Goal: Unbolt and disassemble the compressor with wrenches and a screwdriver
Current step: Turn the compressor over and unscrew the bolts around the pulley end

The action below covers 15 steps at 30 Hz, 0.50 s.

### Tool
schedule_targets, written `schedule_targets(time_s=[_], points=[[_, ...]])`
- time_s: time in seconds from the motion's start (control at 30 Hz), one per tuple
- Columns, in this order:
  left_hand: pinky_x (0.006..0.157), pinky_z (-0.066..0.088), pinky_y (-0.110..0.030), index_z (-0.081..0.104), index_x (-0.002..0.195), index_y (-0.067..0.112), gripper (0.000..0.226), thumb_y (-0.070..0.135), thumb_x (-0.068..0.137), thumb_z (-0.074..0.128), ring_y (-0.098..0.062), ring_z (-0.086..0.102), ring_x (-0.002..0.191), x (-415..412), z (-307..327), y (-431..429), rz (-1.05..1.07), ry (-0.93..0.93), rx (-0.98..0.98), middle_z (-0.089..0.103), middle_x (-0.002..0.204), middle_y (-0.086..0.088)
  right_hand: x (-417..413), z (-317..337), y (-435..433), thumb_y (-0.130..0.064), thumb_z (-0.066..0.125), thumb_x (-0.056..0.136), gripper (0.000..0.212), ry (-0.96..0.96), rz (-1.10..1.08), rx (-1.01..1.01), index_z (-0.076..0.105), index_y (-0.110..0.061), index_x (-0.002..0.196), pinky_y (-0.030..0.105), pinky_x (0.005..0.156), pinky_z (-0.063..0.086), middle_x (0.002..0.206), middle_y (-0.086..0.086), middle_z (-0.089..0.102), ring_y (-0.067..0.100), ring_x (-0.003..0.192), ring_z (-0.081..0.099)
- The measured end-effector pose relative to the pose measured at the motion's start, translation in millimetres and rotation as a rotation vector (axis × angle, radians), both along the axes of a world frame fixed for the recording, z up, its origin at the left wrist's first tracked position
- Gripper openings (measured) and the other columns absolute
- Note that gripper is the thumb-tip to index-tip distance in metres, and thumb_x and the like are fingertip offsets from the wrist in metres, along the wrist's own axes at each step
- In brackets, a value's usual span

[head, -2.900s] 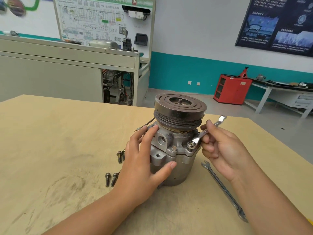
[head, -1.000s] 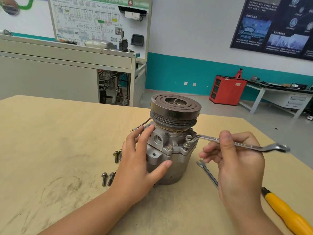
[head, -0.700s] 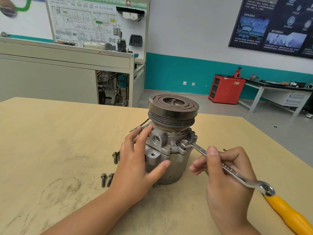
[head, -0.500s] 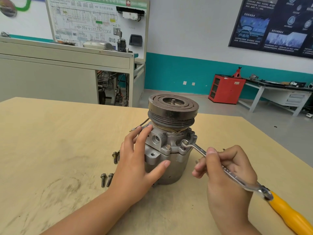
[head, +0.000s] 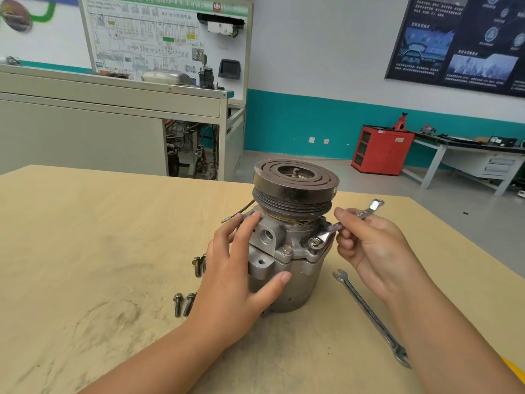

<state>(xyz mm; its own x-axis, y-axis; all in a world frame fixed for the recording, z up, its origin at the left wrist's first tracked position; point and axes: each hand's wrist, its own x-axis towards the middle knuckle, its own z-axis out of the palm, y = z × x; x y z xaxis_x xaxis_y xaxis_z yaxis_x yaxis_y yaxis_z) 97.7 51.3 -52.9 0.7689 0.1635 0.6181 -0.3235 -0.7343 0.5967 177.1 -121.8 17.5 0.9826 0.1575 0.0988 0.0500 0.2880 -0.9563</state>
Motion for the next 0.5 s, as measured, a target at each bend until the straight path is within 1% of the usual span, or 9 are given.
schedule_targets(time_s=[0.1,0.17,0.23,0.3,0.37,0.4,0.5], points=[[0.103,0.023,-0.024,0.000,0.129,0.071,0.079,0.068,0.068,0.049,-0.006,0.021,0.135,0.3,-0.2,0.1,0.000,-0.002,-0.001,0.017,0.140,0.023,6.7,0.2,6.4,-0.008,0.056,0.093,0.011,-0.025,0.011,-0.041,0.053,-0.009,0.082,0.014,0.037,0.026,0.045,-0.006,0.038,0.004,0.039,0.031],[0.103,0.022,-0.023,0.001,0.129,0.070,0.079,0.068,0.068,0.049,-0.006,0.021,0.135,0.6,-0.6,0.1,0.001,-0.006,-0.003,0.018,0.140,0.023,6.9,0.2,5.9,-0.009,0.054,0.094,0.011,-0.040,0.008,-0.045,0.052,-0.009,0.083,0.015,0.037,0.024,0.047,-0.005,0.036,0.004,0.039,0.029],[0.104,0.022,-0.022,0.001,0.130,0.070,0.079,0.068,0.068,0.050,-0.007,0.021,0.136,0.5,-0.8,0.1,0.000,-0.009,-0.004,0.018,0.140,0.022,3.2,0.3,3.2,-0.011,0.052,0.095,0.015,-0.036,-0.007,0.022,0.050,-0.012,0.080,0.017,0.037,0.027,0.048,-0.004,0.037,0.006,0.040,0.032],[0.104,0.022,-0.022,0.001,0.130,0.070,0.078,0.067,0.068,0.049,-0.007,0.021,0.136,0.3,-0.6,-0.2,-0.002,-0.011,-0.004,0.018,0.141,0.021,-4.3,1.4,-0.7,-0.010,0.051,0.095,0.021,-0.042,-0.037,0.152,0.046,-0.014,0.075,0.018,0.037,0.031,0.047,-0.003,0.040,0.008,0.040,0.036],[0.104,0.022,-0.023,0.000,0.129,0.071,0.077,0.068,0.068,0.049,-0.006,0.020,0.135,0.4,-0.1,-0.5,0.000,-0.008,0.001,0.017,0.141,0.021,-15.2,2.4,-5.1,-0.008,0.052,0.094,0.026,-0.081,-0.070,0.256,0.042,-0.015,0.071,0.019,0.038,0.033,0.046,-0.002,0.042,0.010,0.039,0.039],[0.104,0.022,-0.024,0.000,0.128,0.071,0.077,0.068,0.068,0.048,-0.006,0.020,0.135,0.5,0.1,-0.6,0.002,-0.006,0.005,0.017,0.141,0.021,-21.5,2.0,-6.8,-0.006,0.054,0.092,0.028,-0.115,-0.091,0.270,0.042,-0.015,0.069,0.019,0.038,0.034,0.046,-0.001,0.044,0.011,0.039,0.040],[0.104,0.023,-0.024,0.000,0.128,0.072,0.077,0.068,0.069,0.050,-0.005,0.020,0.134,0.3,0.9,-1.1,0.005,-0.005,0.010,0.017,0.142,0.020,-41.2,-2.6,-7.8,-0.004,0.058,0.089,0.031,-0.260,-0.201,0.160,0.049,-0.018,0.064,0.019,0.037,0.034,0.046,0.002,0.050,0.014,0.040,0.047]])
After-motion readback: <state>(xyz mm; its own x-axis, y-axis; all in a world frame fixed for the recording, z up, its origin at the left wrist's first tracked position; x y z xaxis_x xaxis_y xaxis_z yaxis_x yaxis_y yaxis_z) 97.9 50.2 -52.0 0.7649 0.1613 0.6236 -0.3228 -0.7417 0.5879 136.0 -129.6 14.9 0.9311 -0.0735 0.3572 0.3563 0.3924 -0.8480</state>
